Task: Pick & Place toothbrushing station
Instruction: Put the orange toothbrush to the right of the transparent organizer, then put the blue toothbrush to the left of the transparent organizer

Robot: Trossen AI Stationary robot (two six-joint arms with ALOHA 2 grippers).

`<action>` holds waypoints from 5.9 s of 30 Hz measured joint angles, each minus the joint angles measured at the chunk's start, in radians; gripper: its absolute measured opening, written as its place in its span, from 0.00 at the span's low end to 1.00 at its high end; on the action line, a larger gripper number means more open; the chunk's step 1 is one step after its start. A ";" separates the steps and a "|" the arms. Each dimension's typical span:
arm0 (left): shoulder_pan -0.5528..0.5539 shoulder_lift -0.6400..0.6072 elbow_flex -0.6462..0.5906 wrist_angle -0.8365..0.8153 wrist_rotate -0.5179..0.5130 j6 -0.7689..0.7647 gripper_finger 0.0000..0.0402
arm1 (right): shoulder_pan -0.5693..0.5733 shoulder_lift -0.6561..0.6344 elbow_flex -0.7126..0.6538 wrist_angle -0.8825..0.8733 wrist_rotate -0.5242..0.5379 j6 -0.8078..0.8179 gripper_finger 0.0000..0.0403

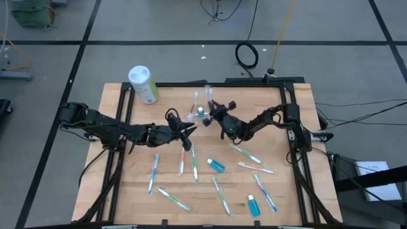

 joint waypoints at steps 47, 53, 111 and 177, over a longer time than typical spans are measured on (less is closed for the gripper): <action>-0.111 0.000 -0.001 -0.491 0.291 -0.615 0.40 | 0.339 -0.598 -0.430 -0.728 -0.480 0.553 0.41; -0.149 0.000 -0.001 -0.649 0.458 -0.787 0.38 | 0.338 -0.599 -0.519 -0.473 -0.480 0.521 0.41; -0.410 -0.019 -0.104 -0.978 0.487 -1.097 0.18 | 0.338 -0.599 -0.533 -0.458 -0.484 0.522 0.40; -0.184 -0.064 -0.005 -0.128 -0.350 -0.106 0.03 | 0.303 -0.599 -0.533 -0.441 -0.481 0.416 0.40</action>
